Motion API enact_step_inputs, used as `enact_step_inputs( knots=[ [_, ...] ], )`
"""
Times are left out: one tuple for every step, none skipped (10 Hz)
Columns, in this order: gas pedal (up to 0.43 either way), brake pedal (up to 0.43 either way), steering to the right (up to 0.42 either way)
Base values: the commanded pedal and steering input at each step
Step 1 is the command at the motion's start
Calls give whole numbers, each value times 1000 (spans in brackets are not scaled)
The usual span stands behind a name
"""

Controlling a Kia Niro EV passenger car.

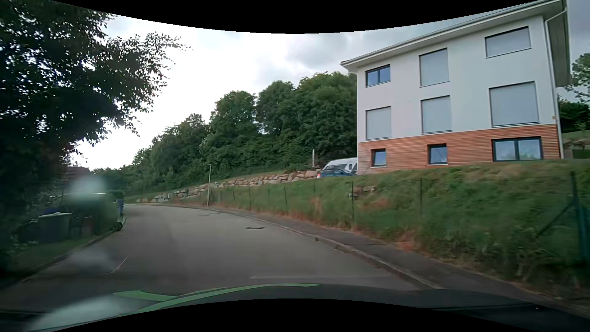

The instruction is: Follow the waypoints while adhering to traffic rules and regulations

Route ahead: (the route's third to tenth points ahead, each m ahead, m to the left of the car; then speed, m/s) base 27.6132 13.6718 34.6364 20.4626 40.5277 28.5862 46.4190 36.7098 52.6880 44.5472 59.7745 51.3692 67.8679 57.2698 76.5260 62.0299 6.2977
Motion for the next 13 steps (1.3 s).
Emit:
enact_step_inputs(
  knots=[
    [197, 0, -190],
    [197, 0, -171],
    [189, 0, -161],
    [189, 0, -159],
    [189, 0, -155],
    [177, 0, -149],
    [157, 0, -144],
    [150, 0, -140],
    [150, 0, -136],
    [150, 0, -131],
    [150, 0, -118],
    [150, 0, -107],
    [150, 0, -106]
  ],
)
